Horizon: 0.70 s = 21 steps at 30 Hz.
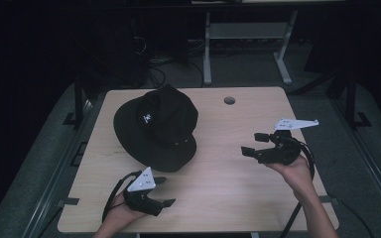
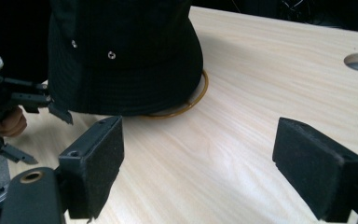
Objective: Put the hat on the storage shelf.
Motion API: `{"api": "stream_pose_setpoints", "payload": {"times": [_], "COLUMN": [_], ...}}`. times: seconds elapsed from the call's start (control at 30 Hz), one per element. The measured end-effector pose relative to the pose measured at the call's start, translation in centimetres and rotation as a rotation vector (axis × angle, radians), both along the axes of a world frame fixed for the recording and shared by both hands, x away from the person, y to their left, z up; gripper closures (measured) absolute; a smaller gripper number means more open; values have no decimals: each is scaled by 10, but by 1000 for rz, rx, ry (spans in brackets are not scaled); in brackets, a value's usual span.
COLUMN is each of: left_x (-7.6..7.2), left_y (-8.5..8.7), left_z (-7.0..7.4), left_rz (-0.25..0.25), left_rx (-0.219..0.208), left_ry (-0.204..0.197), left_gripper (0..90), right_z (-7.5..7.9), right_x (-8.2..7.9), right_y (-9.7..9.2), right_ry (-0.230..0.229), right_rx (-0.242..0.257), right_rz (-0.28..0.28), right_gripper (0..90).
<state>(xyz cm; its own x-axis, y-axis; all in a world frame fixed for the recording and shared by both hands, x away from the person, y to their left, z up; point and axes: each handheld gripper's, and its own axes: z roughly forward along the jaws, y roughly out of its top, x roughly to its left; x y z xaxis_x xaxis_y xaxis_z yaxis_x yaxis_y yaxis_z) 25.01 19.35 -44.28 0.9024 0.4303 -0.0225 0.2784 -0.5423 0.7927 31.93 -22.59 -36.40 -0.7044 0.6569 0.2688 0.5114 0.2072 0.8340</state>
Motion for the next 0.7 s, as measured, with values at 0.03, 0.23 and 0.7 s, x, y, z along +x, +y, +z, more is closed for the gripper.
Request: {"api": "stream_pose_setpoints", "payload": {"times": [0.03, 0.23, 0.7], "left_x": [0, -1, -2], "left_y": [0, 0, 2], "left_z": [0, 0, 1], "left_rz": [0, 3, 6], "left_rx": [0, -2, 10], "left_ry": [0, -5, -15], "left_gripper": [232, 232, 232], "right_z": [-4, -16, -36], "right_x": [-4, -16, -42], "right_y": [-2, -9, -24], "right_ry": [5, 12, 27], "right_rx": [1, -4, -8], "right_rz": [-4, -12, -33], "right_gripper": [159, 159, 160]}}
